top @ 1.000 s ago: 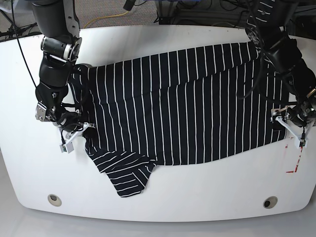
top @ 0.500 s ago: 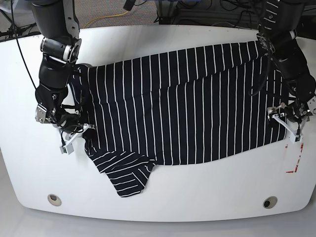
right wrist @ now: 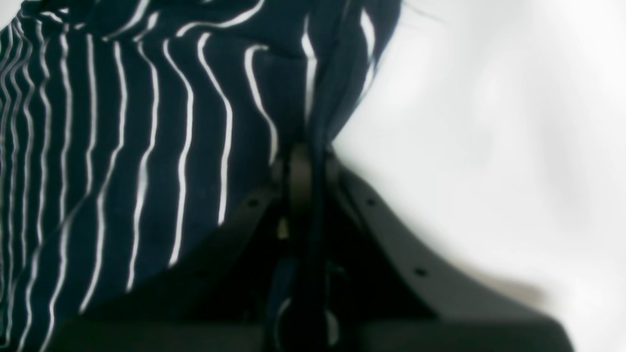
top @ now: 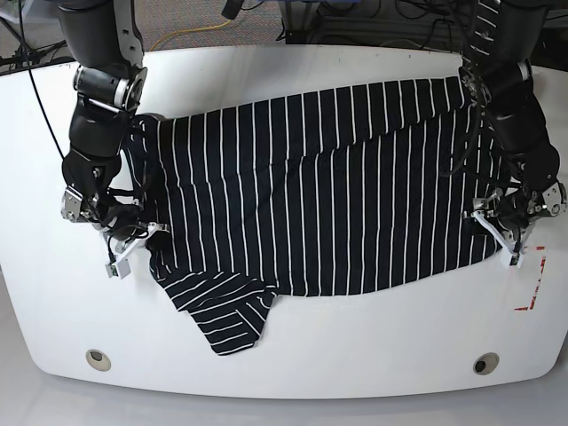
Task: Fold the T-shirt properly
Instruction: 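Lift the shirt with both grippers and pull it toward the table edge, then lay the shirt down and drag it back across the table with both grippers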
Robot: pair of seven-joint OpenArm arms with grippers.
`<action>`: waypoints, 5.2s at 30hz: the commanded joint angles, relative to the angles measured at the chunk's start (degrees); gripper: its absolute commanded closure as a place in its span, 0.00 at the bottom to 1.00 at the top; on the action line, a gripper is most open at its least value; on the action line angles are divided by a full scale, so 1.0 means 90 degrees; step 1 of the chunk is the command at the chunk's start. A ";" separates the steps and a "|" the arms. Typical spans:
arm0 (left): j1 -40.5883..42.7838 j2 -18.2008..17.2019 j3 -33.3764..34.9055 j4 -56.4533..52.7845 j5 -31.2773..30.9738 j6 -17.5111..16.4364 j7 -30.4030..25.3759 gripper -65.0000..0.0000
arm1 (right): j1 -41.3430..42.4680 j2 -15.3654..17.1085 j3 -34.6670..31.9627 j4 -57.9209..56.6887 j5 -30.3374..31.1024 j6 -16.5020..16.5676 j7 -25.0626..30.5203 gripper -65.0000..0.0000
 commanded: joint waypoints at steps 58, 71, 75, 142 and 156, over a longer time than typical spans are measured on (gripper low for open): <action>-0.2669 0.0926 0.0161 0.6616 0.0070 0.0269 0.3182 1.00 | 0.4256 0.1467 -0.1176 0.2273 0.0144 0.0346 -0.2246 1.00; -0.3031 0.0936 0.0572 0.6665 0.0050 0.0200 0.3524 1.00 | 0.4881 0.1613 -0.1068 0.2293 0.0154 0.0346 -0.3232 1.00; -0.2406 0.0965 0.0611 0.6939 0.0050 -0.0254 0.3553 1.00 | 0.4217 0.1721 -0.0492 0.2293 0.0154 0.0346 -0.3447 1.00; 0.4754 0.0409 -0.0005 0.7066 0.0109 -0.0254 0.2264 1.00 | -0.4867 0.1701 0.0573 0.5077 0.5526 0.0346 -0.4356 1.00; 0.4832 0.0116 -0.0005 0.6519 0.0070 -0.0254 0.2254 0.99 | -0.5444 0.2170 0.0553 0.5077 0.6044 0.0346 -0.4570 0.90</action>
